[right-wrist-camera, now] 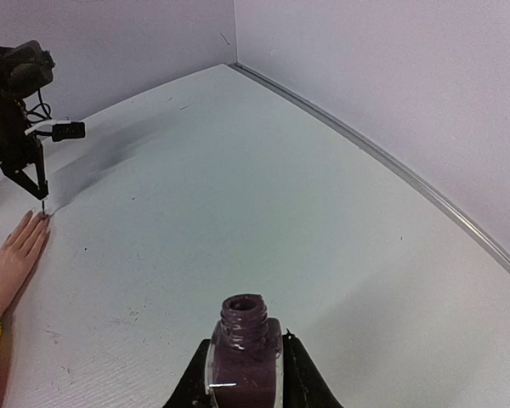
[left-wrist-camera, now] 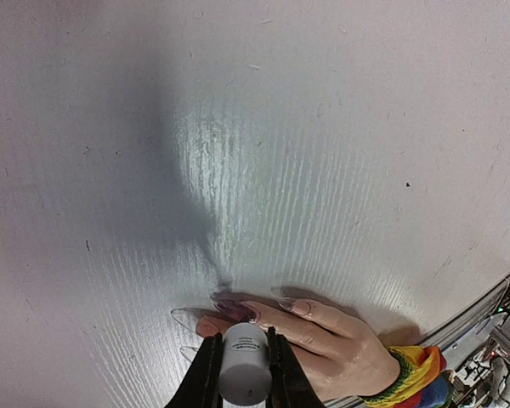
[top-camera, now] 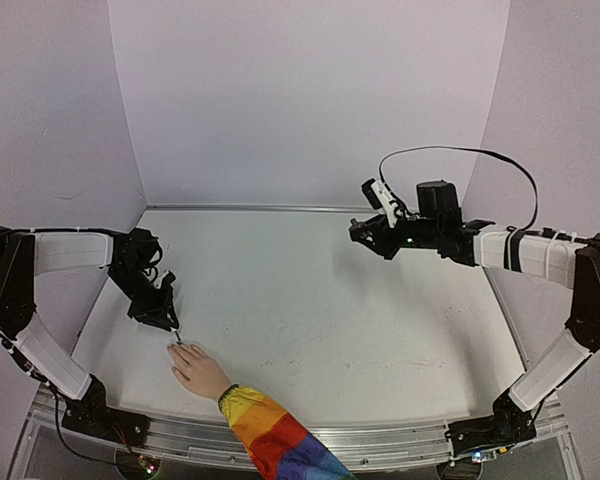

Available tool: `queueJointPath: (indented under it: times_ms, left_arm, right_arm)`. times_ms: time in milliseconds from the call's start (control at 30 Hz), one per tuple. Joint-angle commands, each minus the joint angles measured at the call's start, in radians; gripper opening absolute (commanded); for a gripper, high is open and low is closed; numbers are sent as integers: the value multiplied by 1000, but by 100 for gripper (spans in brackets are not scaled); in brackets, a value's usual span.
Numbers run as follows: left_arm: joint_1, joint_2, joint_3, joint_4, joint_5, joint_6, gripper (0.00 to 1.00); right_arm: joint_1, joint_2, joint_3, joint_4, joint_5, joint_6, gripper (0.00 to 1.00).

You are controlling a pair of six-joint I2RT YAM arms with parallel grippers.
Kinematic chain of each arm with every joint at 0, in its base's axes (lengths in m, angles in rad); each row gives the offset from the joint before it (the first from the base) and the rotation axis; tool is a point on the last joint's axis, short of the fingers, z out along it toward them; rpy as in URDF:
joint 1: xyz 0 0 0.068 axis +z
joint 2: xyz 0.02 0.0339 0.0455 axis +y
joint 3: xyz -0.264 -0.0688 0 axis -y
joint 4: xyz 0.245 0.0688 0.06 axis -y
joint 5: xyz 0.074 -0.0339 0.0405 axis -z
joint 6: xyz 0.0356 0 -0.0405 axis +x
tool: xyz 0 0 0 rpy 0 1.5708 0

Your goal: Paint the nails

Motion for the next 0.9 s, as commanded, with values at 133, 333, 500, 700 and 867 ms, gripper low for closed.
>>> queueJointPath:
  times_ms: [133, 333, 500, 700, 867]
  left_arm:
    - [3, 10, 13, -5, -7, 9, 0]
    - [4, 16, 10, -4, -7, 8, 0]
    - [4, 21, 11, -6, -5, 8, 0]
    - [3, 26, 11, -11, -2, 6, 0]
    - [3, 35, 12, -12, -4, 6, 0]
  right_arm:
    - [-21, 3, 46, 69, -55, 13, 0]
    - [-22, -3, 43, 69, -58, 17, 0]
    - [-22, -9, 44, 67, -59, 20, 0]
    - [-22, -5, 47, 67, -65, 23, 0]
    - [-22, -7, 49, 68, -66, 26, 0]
